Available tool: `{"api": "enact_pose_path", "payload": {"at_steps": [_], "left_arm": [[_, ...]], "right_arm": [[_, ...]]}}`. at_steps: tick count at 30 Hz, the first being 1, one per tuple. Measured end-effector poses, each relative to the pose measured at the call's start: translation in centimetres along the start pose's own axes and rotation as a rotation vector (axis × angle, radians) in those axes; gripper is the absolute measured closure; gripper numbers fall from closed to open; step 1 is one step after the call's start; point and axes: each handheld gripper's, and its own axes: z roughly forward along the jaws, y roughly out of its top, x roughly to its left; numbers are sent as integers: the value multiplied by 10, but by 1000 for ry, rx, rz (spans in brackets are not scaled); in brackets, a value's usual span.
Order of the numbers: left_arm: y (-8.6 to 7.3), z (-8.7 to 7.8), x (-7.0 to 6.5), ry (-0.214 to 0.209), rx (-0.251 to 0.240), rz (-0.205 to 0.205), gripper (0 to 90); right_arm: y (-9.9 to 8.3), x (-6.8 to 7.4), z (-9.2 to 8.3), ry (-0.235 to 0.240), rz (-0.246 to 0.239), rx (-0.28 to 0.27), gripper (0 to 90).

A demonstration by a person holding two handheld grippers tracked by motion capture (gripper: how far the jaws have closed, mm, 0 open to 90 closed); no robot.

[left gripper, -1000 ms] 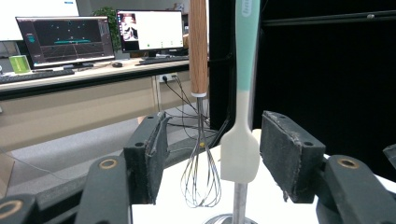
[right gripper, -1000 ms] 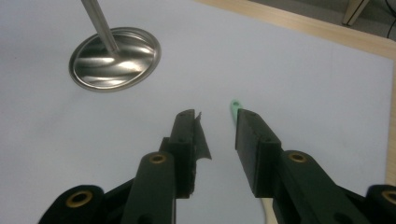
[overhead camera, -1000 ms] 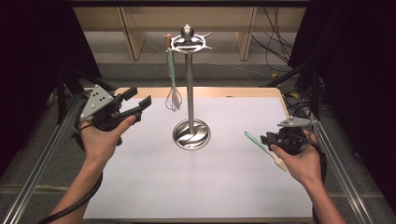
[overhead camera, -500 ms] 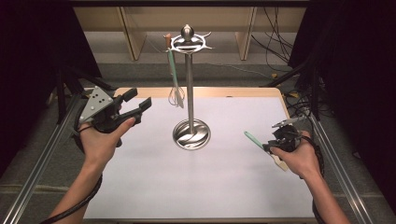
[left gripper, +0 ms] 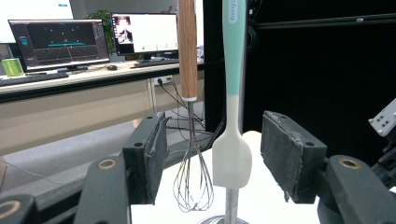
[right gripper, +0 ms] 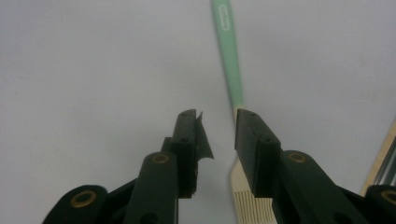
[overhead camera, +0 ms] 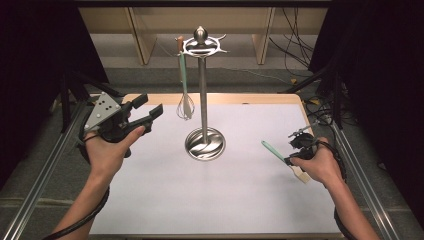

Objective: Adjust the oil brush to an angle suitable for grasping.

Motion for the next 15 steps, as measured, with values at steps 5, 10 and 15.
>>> {"api": "enact_pose_path", "payload": {"at_steps": [5,10,15], "left_arm": [[0,-1,-1,6,10,-12,404],[1,-2,0,19,5,2,403],[-1,-3,-1,12,12,-19,403]], "right_arm": [[3,-4,10,-9,-38,71,717],[4,-7,25,-32,-51,100,713],[5,-11,33,-43,-46,133,711]]}}
